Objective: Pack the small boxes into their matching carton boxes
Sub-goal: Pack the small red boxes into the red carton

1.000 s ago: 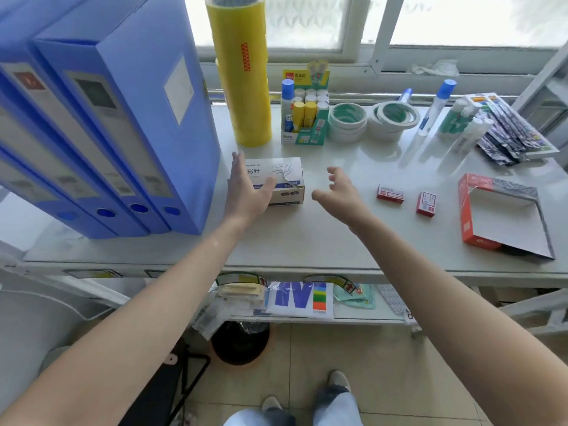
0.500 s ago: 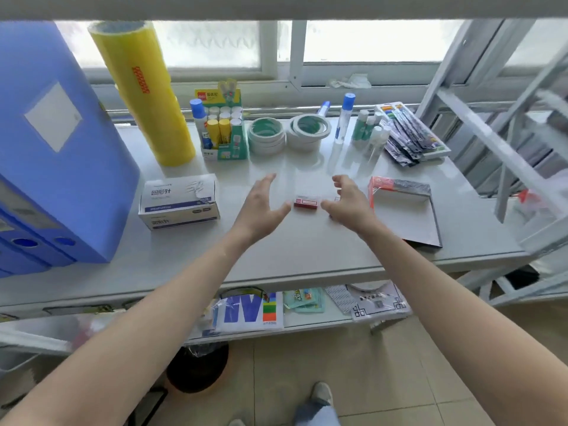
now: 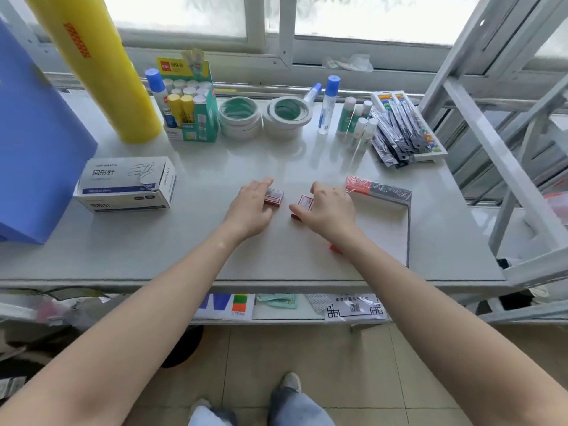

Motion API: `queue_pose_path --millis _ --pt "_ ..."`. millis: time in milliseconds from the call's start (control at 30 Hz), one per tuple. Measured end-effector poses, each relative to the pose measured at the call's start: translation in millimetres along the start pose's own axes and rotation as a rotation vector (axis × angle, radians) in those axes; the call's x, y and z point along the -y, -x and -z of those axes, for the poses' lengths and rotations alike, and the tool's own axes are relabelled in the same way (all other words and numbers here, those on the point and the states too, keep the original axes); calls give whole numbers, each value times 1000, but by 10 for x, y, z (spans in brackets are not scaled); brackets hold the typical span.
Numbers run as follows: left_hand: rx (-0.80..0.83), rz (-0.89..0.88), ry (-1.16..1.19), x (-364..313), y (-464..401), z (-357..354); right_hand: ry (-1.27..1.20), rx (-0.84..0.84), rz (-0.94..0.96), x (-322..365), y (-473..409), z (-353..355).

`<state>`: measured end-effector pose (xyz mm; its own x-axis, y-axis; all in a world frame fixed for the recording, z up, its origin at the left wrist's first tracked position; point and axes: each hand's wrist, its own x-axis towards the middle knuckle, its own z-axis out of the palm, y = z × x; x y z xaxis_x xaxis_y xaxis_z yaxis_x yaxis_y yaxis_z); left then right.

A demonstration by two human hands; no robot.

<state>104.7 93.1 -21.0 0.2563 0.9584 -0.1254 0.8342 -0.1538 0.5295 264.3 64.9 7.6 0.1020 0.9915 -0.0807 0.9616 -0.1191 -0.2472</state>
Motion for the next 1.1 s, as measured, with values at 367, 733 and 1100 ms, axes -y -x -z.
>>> queue_pose_path --millis 367,733,1100 --pt "-116 24 164 91 104 59 -113 124 56 80 -95 -8" --pt "-55 122 710 -248 312 235 -533 41 146 -141 -43 300" --pt "81 139 778 -679 297 89 -526 -49 307 -479 143 490"
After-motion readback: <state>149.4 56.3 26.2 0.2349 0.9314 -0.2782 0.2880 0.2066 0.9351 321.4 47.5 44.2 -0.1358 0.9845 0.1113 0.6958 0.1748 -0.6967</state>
